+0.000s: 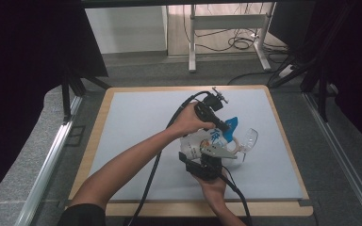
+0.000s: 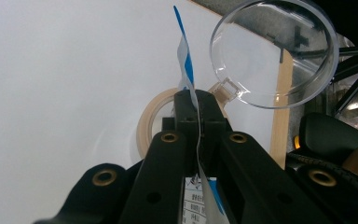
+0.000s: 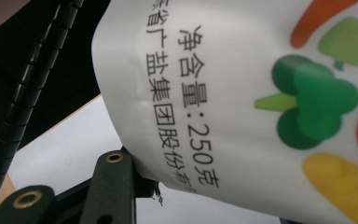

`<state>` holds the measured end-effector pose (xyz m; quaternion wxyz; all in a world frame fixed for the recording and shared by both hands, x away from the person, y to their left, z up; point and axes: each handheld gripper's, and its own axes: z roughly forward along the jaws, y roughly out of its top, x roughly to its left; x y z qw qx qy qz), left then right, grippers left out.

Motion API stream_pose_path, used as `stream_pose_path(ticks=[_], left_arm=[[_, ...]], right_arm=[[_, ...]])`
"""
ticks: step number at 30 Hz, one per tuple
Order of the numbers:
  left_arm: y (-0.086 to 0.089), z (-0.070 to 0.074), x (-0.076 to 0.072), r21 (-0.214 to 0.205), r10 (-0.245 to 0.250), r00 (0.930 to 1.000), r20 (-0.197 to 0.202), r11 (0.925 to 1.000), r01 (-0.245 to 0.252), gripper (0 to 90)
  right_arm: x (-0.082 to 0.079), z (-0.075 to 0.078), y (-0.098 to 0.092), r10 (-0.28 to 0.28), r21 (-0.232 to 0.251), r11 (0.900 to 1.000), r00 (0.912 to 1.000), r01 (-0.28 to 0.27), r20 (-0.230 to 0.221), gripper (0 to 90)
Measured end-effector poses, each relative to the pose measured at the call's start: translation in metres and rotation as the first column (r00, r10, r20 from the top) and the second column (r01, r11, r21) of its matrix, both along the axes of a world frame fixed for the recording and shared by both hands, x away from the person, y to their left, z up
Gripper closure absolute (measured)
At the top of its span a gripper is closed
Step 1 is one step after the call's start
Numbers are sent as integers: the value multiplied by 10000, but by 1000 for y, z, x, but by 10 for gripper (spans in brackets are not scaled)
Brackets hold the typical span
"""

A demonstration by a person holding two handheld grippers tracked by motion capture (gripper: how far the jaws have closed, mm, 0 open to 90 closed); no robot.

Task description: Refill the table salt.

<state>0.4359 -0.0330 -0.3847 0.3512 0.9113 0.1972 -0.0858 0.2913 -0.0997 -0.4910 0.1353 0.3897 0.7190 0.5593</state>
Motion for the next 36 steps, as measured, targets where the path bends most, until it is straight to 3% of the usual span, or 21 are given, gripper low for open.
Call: stream_pose_path(ticks=[21, 36], left_arm=[[-5, 2, 2, 298, -128, 9999, 8, 9995, 127, 900], [-5, 1, 3, 268, -98, 10000, -12, 9996, 98, 900]], right_arm=[[1, 4, -1, -43, 42, 10000, 10000, 43, 38, 553], [3, 2, -1, -59, -30, 10000, 10000, 59, 1, 554]])
